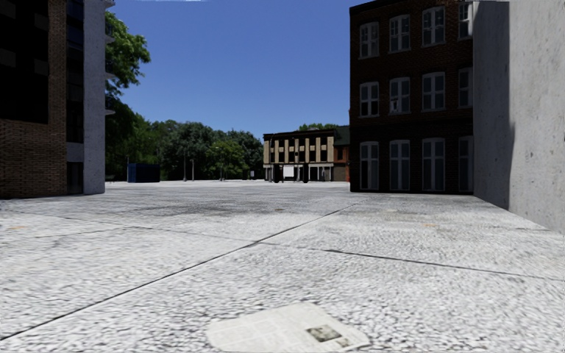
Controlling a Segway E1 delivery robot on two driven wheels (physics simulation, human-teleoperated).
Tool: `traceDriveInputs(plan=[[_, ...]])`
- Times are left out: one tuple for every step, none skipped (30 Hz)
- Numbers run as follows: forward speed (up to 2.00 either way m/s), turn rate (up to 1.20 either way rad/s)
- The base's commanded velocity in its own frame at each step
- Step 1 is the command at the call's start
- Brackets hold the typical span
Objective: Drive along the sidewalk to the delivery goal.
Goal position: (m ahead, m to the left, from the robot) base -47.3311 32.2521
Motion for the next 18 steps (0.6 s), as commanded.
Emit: traceDriveInputs(plan=[[0.71, 0.36], [0.71, 0.36], [0.71, 0.36], [0.74, 0.36], [0.74, 0.36], [0.76, 0.36], [0.8, 0.36], [0.82, 0.36], [0.82, 0.36], [0.83, 0.36], [0.83, 0.36], [0.83, 0.36], [0.83, 0.36], [0.83, 0.36], [0.83, 0.36], [0.86, 0.36], [0.86, 0.36], [0.91, 0.36]])
